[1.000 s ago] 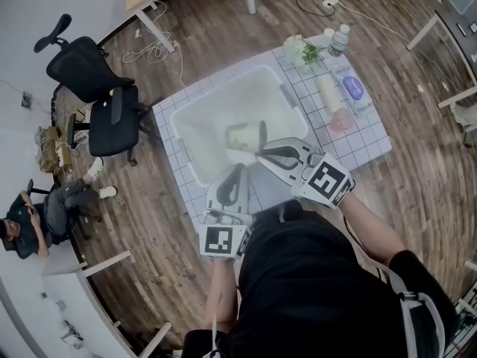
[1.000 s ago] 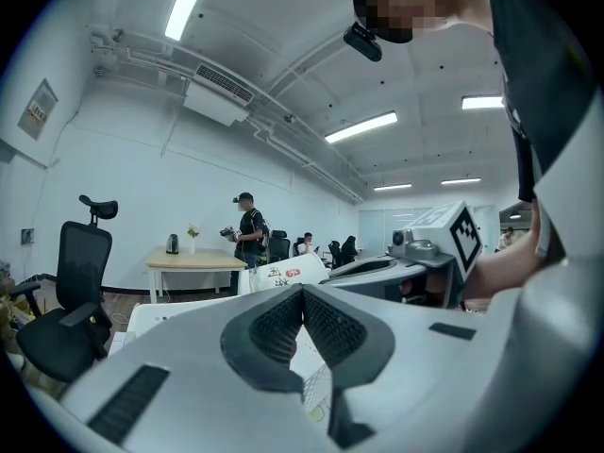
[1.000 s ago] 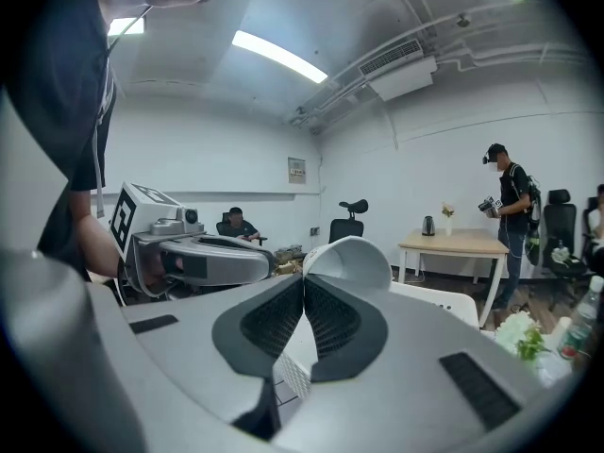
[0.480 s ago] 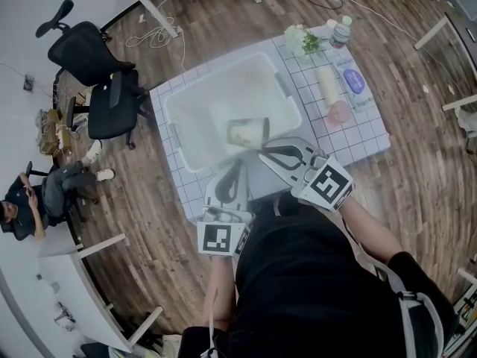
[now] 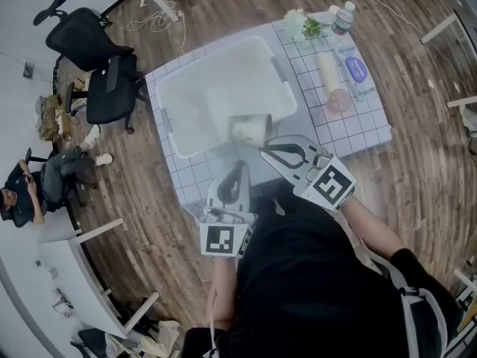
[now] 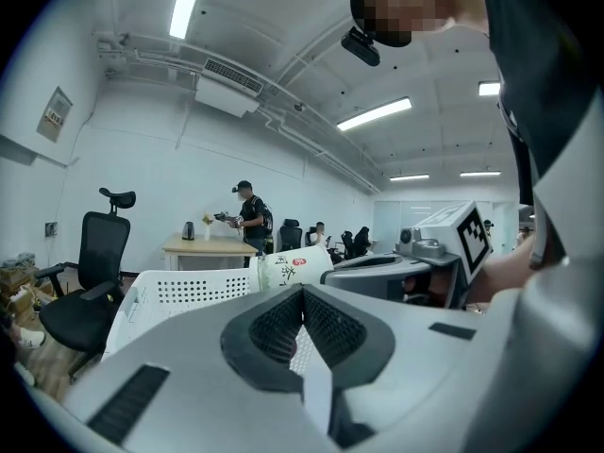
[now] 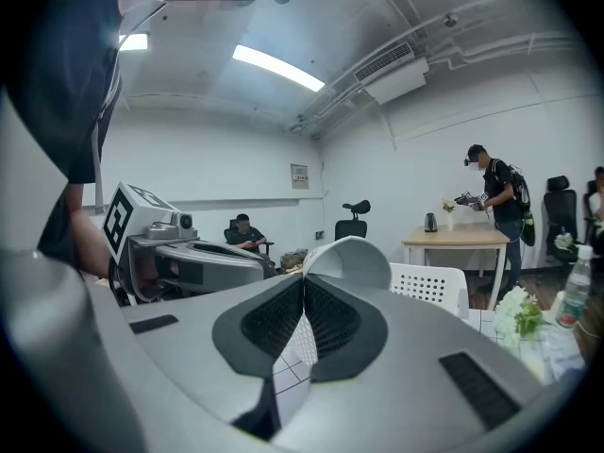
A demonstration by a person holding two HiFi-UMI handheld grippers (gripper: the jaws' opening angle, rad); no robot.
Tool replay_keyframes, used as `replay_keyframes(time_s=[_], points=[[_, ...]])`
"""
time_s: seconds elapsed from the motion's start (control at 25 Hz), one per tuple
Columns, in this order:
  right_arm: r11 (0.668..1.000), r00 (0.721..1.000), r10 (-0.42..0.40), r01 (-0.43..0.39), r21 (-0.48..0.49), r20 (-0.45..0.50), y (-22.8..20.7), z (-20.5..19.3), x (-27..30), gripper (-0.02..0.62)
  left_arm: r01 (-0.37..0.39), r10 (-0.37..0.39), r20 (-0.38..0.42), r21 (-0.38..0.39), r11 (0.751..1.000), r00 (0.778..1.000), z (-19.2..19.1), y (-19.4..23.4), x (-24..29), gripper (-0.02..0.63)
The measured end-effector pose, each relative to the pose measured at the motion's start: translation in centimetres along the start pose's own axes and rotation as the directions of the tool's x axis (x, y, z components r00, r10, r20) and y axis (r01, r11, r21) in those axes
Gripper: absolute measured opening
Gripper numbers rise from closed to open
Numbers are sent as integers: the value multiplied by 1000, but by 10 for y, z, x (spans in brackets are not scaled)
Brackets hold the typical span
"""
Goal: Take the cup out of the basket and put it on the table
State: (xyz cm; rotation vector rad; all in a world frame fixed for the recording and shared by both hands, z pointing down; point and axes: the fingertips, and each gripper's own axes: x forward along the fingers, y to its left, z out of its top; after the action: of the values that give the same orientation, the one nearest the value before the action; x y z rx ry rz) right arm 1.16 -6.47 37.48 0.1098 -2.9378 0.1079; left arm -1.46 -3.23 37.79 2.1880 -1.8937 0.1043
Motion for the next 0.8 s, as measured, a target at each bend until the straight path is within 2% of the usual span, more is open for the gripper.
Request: replay_keyframes(time_s=[0.32,0.44,0.56,0.8], points=[[999,1000,-22,22,-24,16,17,7,2,21,9,-7,32,-46,999,999,0,1,-18,9],[998,999,-36,36,-47,14,26,10,3,21,33,-32,34,-24,999,999,-3,1,-28,9],[997,999,-34,35,-63,15,43,11,4,21,40,-38,44,-38,998,998,-2,1,-42,9],[998,998,-48,50,-29,44,82,16,0,21,56,-56,59,-6,998,997,-8,1,-81,9]])
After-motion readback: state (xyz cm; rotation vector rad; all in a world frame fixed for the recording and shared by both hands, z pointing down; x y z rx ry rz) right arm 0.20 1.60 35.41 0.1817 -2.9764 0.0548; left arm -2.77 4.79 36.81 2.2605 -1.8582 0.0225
